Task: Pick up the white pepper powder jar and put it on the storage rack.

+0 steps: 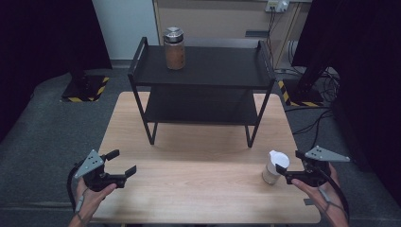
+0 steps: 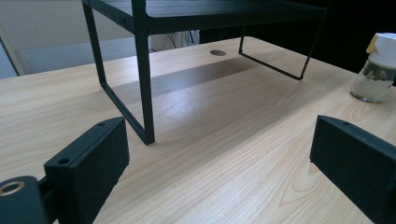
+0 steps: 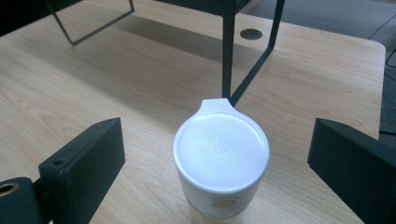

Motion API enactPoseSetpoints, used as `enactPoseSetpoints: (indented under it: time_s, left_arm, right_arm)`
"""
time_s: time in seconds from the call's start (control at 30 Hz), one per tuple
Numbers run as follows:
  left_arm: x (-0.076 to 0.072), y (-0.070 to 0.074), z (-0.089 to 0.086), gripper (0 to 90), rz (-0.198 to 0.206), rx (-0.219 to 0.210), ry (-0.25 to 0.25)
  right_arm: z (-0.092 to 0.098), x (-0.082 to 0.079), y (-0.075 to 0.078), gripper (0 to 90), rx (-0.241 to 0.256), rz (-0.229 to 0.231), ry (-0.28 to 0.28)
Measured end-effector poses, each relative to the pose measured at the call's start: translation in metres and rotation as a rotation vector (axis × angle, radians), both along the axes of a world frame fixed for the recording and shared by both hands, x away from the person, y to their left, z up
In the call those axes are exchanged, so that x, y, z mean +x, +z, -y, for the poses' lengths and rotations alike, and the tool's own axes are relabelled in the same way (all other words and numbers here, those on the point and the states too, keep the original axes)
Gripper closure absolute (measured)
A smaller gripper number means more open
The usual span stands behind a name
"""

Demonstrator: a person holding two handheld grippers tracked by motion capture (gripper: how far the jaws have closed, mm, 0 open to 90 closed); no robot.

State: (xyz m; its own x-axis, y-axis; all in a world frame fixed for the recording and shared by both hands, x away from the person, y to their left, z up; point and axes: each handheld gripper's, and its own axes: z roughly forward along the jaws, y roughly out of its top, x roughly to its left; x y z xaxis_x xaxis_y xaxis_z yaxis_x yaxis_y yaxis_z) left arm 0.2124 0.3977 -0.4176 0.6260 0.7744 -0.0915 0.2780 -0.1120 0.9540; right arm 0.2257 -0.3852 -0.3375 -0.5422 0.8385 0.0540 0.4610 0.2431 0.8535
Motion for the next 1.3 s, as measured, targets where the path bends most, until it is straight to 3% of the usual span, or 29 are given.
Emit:
enactPoseSetpoints:
  time_s: [0.37, 0.63, 0.77, 0.9, 1.03, 1.3]
  left_arm:
    - [0.001, 0.0, 0.001, 3.8, -0.005, 0.01, -0.005]
    - [0.0, 0.001, 0.0, 3.8, -0.002, 0.01, -0.004]
    - [0.0, 0.0, -0.001, 3.8, -0.005, 0.012, -0.001]
    - [-0.001, 0.0, -0.001, 3.8, -0.002, 0.01, -0.002]
    - [-0.001, 0.0, -0.001, 3.8, -0.002, 0.011, -0.001]
    - [-0.001, 0.0, -0.002, 3.8, -0.004, 0.009, 0.001]
  right_arm:
    - [-0.006, 0.016, -0.02, 8.0, -0.001, -0.049, 0.008]
    - [-0.014, 0.021, -0.03, 15.6, -0.022, -0.064, -0.027]
    - [-0.016, 0.022, -0.034, 20.9, -0.027, -0.058, -0.024]
    - [-0.019, 0.019, -0.037, 29.9, -0.042, -0.023, -0.025]
    - [-0.025, 0.016, -0.037, 31.0, -0.076, -0.007, -0.031]
    - [-0.028, 0.013, -0.038, 31.4, -0.084, 0.004, -0.037]
